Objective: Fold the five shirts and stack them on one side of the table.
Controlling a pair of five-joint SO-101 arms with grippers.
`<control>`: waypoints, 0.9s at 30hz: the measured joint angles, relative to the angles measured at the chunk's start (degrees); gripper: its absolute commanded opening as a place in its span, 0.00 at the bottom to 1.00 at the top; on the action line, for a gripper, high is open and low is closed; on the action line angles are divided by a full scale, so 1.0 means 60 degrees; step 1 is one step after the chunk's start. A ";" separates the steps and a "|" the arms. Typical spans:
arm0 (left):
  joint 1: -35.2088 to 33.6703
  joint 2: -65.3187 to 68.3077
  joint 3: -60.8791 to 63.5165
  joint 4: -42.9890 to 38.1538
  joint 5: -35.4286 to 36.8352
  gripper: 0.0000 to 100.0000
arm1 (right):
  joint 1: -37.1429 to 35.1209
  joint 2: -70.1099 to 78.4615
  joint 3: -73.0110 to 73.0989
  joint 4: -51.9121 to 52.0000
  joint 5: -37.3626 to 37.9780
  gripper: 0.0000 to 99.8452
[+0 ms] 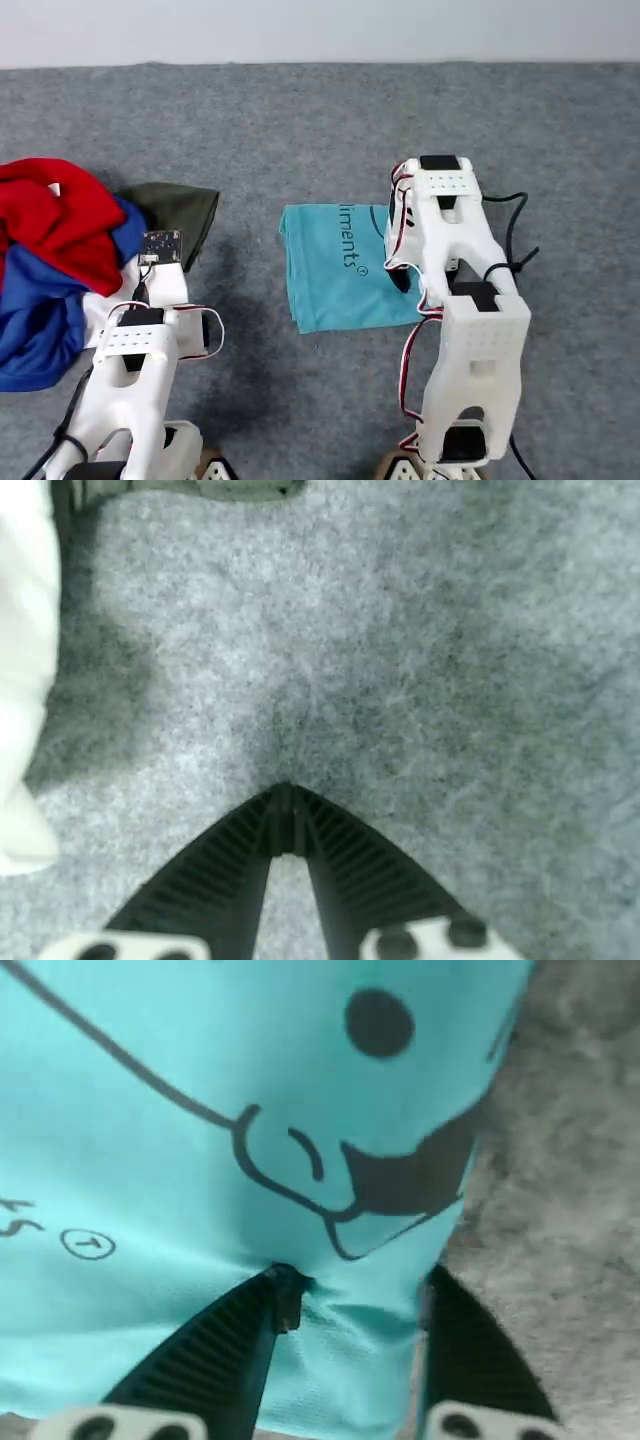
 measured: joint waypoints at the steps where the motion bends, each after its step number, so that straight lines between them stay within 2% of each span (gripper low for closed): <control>1: 0.0000 0.0000 0.0000 0.0000 0.0000 0.02 | 0.0000 0.0029 0.0000 0.0015 0.0088 0.05; 8: 0.0000 0.0000 0.0000 0.0000 0.0000 0.02 | 0.0615 0.0000 0.0000 0.0088 0.0615 0.01; 12: 0.0000 0.0000 0.0000 0.0000 0.0000 0.02 | 0.1128 -0.0117 0.0073 -0.0044 0.1802 0.01; 16: 0.0000 0.0000 0.0000 0.0000 0.0000 0.02 | 0.2022 -0.0059 -0.0791 -0.0425 0.3941 0.01; 19: 0.0000 0.0000 0.0000 0.0000 0.0000 0.02 | 0.2652 -0.0029 -0.1978 -0.0791 0.6125 0.01; 24: 0.0000 0.0000 0.0000 0.0000 0.0000 0.02 | 0.2784 -0.0029 -0.3648 -0.1172 1.0066 0.01; 27: 0.0000 0.0000 0.0000 0.0000 0.0000 0.02 | 0.2755 -0.0029 -0.3766 -0.1846 1.1604 0.01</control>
